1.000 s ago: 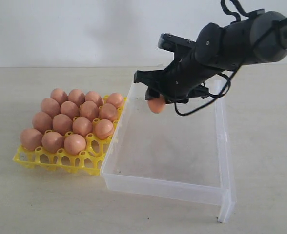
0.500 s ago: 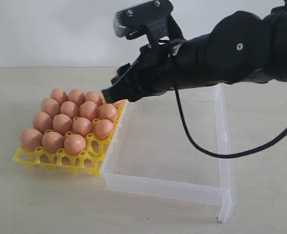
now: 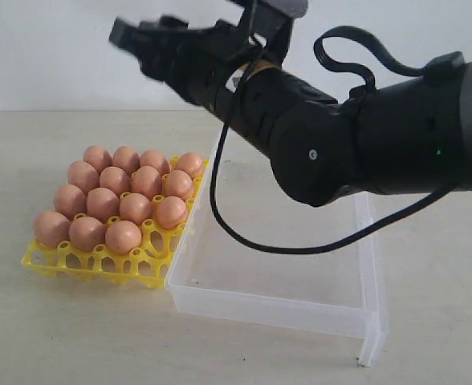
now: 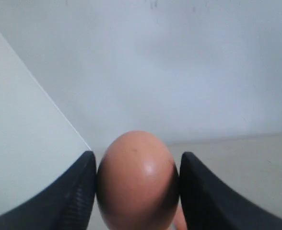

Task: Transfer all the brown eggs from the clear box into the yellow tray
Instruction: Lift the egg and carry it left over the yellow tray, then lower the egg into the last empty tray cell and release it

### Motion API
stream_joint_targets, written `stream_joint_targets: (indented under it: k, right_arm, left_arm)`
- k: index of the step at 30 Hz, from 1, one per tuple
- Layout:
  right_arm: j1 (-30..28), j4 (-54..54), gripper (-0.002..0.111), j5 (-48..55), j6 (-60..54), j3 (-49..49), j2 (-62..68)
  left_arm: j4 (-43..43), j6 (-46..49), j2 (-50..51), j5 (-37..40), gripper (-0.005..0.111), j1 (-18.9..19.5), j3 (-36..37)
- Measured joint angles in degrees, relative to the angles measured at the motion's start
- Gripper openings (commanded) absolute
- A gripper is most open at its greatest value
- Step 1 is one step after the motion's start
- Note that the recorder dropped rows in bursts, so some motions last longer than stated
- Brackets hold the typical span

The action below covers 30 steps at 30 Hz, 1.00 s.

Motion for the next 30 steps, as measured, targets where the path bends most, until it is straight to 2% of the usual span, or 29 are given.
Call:
stream_joint_targets:
  k: [2, 3, 4, 5, 6, 7, 9, 11, 16, 20, 25, 30]
  right_arm:
    - [0.0, -4.0, 0.0, -7.3, 5.6, 0.0, 0.0]
    - [0.0, -12.9, 0.0, -12.7, 9.3, 0.0, 0.0]
    - [0.0, -17.5, 0.0, -13.9, 10.7, 0.0, 0.0]
    - [0.0, -29.8, 0.0, -14.2, 13.5, 0.0, 0.0]
    - [0.0, -34.5, 0.0, -13.2, 14.6, 0.0, 0.0]
    - [0.1, -44.0, 0.0, -8.2, 16.5, 0.0, 0.0]
    - [0.1, -48.3, 0.0, 1.3, 17.6, 0.0, 0.0]
    - [0.1, -48.9, 0.0, 5.2, 18.0, 0.5, 0.1]
    - [0.1, -48.4, 0.0, 4.9, 10.1, 1.4, 0.1]
    - [0.1, -46.2, 0.0, 6.3, 8.1, 5.1, 0.5]
    - [-1.2, -46.4, 0.0, 7.8, 9.3, 7.1, 5.8]
    - [-3.1, -46.4, 0.0, 2.2, 13.5, 7.4, 8.9]
  left_arm:
    - [0.0, 0.0, 0.0, 0.0, -0.004, 0.0, 0.0]
    - [0.0, 0.0, 0.0, 0.0, -0.004, 0.0, 0.0]
    - [0.0, 0.0, 0.0, 0.0, -0.004, 0.0, 0.0]
    - [0.0, 0.0, 0.0, 0.0, -0.004, 0.0, 0.0]
    - [0.0, 0.0, 0.0, 0.0, -0.004, 0.0, 0.0]
    - [0.0, 0.0, 0.0, 0.0, -0.004, 0.0, 0.0]
    - [0.0, 0.0, 0.0, 0.0, -0.004, 0.0, 0.0]
    - [0.0, 0.0, 0.0, 0.0, -0.004, 0.0, 0.0]
    - [0.0, 0.0, 0.0, 0.0, -0.004, 0.0, 0.0]
    - [0.0, 0.0, 0.0, 0.0, -0.004, 0.0, 0.0]
    - [0.0, 0.0, 0.0, 0.0, -0.004, 0.0, 0.0]
    - [0.0, 0.0, 0.0, 0.0, -0.004, 0.0, 0.0]
